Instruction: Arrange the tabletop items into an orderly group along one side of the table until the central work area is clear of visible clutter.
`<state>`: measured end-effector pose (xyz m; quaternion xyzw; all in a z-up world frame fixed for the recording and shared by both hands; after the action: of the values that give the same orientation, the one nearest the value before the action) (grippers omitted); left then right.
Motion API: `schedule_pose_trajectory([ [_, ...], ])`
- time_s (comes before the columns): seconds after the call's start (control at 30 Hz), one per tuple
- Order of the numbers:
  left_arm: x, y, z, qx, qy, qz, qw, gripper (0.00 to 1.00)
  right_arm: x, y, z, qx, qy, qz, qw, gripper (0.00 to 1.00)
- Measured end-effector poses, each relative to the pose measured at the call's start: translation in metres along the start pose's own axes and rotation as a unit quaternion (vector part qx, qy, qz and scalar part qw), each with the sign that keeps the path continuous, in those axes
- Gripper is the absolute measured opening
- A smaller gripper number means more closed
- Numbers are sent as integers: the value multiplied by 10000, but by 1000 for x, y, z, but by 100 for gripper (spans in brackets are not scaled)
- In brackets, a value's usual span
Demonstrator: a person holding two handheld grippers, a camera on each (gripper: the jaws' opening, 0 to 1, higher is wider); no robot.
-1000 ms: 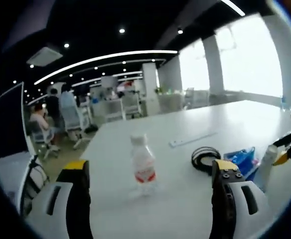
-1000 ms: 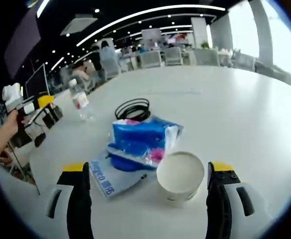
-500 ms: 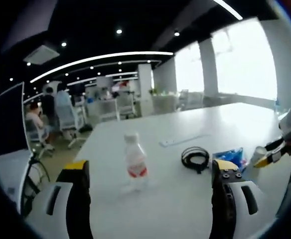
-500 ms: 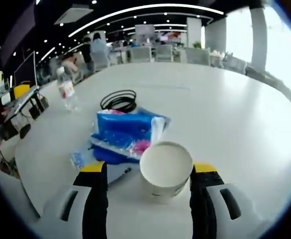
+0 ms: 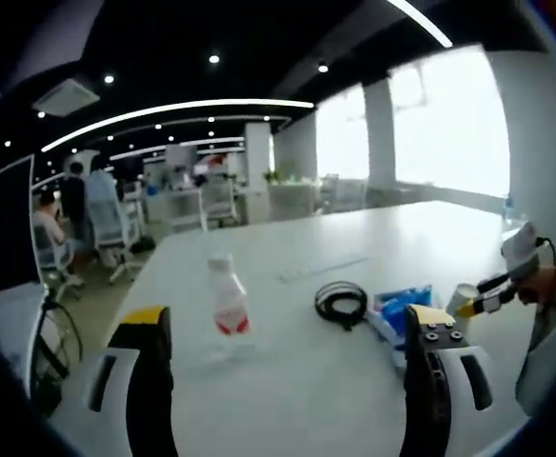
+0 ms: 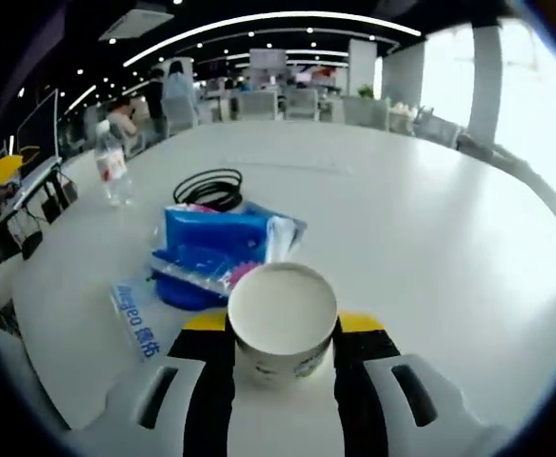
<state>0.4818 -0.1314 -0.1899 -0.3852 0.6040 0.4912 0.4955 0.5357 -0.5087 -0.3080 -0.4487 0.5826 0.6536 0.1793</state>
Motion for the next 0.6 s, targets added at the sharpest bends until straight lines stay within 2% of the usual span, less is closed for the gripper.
schedule_pose_trajectory([
  [0.17,3,1,-5,95,-4,105,9999,99,-2,2,1,-96,-111,-65,9999,39],
  [0.3,4,2,-10,156,-31,112,9998,99,-4,3,3,-145,-24,-73,9999,39],
  [0.43,4,2,-15,254,-59,147,9996,99,-10,6,7,-218,-107,-159,9996,39],
  [0.53,7,1,-19,335,-94,241,9991,98,-14,11,8,-212,9,-161,9996,39],
  [0.6,7,0,-22,384,-60,247,9989,98,-20,17,7,-225,-56,-287,9993,39],
])
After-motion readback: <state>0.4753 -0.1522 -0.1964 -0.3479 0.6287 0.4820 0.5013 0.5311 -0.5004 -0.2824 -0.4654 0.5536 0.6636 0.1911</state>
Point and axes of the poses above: the point that each gripper's makers call its tool centre point, and the gripper's own axes: y roughly backward along the fingers, z roughly to its left, x roughly out of its underside, the point moved 8 cm from there along y, roughly backward along the fingers, and after that the axes turned 4 degrees about y, right-handed, at the moved point
